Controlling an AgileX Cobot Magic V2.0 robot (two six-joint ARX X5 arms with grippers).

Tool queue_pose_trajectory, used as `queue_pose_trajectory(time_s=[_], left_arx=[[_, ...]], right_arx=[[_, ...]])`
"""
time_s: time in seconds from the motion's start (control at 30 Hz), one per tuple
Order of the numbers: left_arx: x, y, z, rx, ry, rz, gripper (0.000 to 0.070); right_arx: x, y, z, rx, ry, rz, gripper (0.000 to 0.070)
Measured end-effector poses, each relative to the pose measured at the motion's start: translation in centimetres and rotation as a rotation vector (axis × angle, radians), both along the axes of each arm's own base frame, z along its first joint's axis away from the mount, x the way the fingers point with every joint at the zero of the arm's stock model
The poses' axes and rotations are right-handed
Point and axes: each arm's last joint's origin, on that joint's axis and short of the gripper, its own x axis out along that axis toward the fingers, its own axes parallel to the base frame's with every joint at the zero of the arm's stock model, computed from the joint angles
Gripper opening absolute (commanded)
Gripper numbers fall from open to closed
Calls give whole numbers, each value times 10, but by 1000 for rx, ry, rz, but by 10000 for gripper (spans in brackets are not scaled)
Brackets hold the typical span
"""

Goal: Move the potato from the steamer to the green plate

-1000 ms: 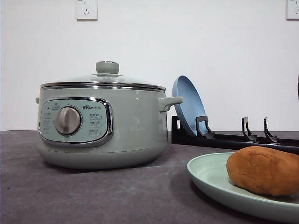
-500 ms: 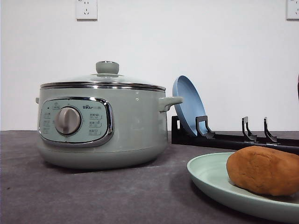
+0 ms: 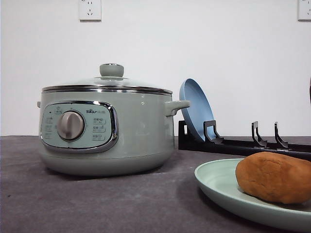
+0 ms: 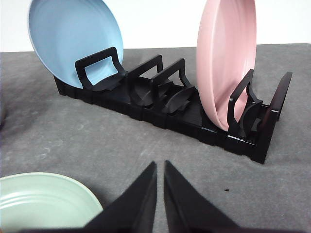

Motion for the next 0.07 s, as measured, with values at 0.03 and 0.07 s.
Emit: queue_pose_trajectory(time_s=[0.03,0.07], left_arx=[[0,0,0,0,0,0,6],[0,0,0,0,0,0,6]], right_arx=[[0,0,0,0,0,0,15],[0,0,0,0,0,0,15]])
